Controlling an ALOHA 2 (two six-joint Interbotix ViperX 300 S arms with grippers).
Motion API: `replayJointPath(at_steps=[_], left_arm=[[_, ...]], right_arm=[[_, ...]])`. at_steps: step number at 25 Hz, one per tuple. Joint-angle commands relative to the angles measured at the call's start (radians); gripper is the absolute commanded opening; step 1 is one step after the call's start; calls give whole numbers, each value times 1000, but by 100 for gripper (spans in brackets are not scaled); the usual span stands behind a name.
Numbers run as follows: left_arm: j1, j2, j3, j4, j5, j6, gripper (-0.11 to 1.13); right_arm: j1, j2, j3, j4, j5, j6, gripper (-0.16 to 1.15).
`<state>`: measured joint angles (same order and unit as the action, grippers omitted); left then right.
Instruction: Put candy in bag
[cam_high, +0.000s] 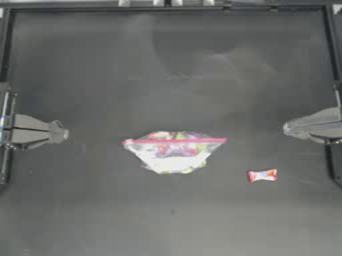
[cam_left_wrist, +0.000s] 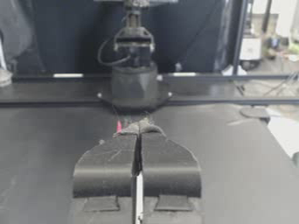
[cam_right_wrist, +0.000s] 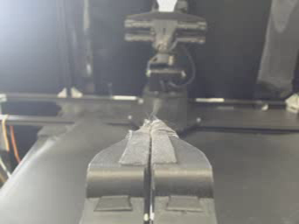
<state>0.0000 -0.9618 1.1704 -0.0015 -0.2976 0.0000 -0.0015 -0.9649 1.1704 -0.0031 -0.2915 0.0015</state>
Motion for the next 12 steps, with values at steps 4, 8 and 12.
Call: replayJointPath(at_steps=[4,8,12], left_arm=[[2,-54,-14,17,34,35,7],[2,-51,-28,17,44,40,7],[2,-48,-38,17,49,40,16]], right_arm=[[-2,-2,2,11,-31,-5,5],[-2,-2,2,3,-28,-8,8],[-2,2,2,2,-28,-8,13]])
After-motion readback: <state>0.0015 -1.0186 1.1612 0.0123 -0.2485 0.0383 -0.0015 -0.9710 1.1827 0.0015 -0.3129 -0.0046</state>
